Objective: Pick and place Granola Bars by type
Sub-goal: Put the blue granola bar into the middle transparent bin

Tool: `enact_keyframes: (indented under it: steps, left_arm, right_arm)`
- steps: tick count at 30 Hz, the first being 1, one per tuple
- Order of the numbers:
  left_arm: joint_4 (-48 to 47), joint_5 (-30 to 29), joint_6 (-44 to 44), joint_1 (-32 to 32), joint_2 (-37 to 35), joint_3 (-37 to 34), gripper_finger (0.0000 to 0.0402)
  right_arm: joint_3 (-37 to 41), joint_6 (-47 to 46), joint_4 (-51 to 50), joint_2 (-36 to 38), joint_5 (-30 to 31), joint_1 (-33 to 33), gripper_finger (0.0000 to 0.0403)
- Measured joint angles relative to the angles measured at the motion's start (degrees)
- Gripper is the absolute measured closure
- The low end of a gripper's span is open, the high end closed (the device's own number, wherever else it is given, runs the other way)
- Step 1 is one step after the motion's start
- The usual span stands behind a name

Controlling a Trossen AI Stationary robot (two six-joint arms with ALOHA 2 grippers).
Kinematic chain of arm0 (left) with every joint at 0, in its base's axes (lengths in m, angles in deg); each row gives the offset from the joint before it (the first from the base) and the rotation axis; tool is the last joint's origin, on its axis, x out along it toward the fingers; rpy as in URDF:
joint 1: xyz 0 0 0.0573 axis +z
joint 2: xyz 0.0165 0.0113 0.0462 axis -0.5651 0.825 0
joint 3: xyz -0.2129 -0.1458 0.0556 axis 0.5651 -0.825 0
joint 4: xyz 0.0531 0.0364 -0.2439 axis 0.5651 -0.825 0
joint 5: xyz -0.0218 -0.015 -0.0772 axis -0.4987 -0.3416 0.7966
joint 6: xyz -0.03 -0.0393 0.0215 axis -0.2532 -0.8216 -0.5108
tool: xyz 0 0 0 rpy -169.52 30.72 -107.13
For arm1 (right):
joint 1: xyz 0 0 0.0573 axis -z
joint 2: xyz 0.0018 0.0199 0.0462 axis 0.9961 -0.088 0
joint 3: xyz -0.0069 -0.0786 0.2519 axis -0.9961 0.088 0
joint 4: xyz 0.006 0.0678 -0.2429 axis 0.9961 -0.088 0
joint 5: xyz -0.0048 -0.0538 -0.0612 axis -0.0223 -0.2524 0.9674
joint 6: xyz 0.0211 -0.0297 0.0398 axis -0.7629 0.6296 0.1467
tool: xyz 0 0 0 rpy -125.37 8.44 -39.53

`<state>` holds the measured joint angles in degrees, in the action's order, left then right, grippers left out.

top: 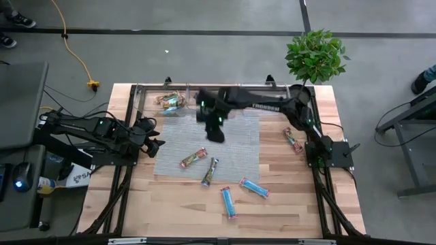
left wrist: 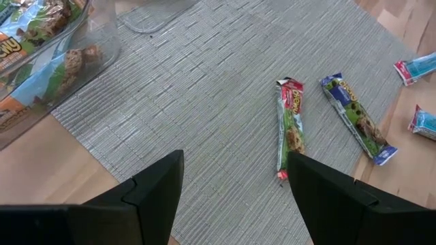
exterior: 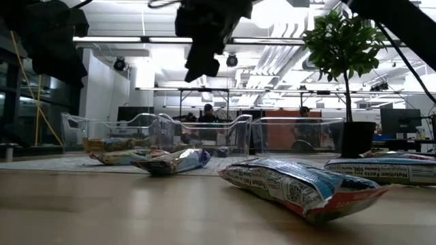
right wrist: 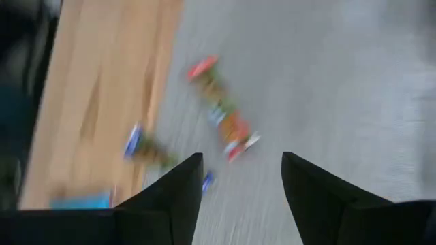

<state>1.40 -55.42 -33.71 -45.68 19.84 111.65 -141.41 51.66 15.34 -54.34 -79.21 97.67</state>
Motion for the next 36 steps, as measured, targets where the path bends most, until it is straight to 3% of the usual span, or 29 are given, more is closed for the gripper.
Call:
enact_keyframes:
  steps: [5,9,11,23,36]
  left_arm:
    - [0.00,0.00,0.02,-0.02,0.00,0.00,0.0145]
    - [0.00,-0.02,0.18,-0.02,0.00,0.00,0.0145]
    - [0.00,-0.02,0.31,0.00,-0.01,0.00,0.0145]
    - [-0.02,-0.04,0.46,0.00,0.00,0.00,0.0145]
    - [-0.02,-0.09,0.06,0.00,0.00,0.00,0.0145]
  right_arm:
    - [2.75,13.98,-6.72,0.00,7.46,-7.46,0.0219]
    - [5.34,24.84,-5.40,0.00,16.48,-12.71,0.0219]
    - [6.62,27.62,-2.87,0.00,17.84,-14.63,0.0219]
    - [15.66,32.33,8.04,-0.02,17.37,-19.66,0.0219]
    - [26.14,32.72,21.64,-0.02,22.76,-19.90,0.0219]
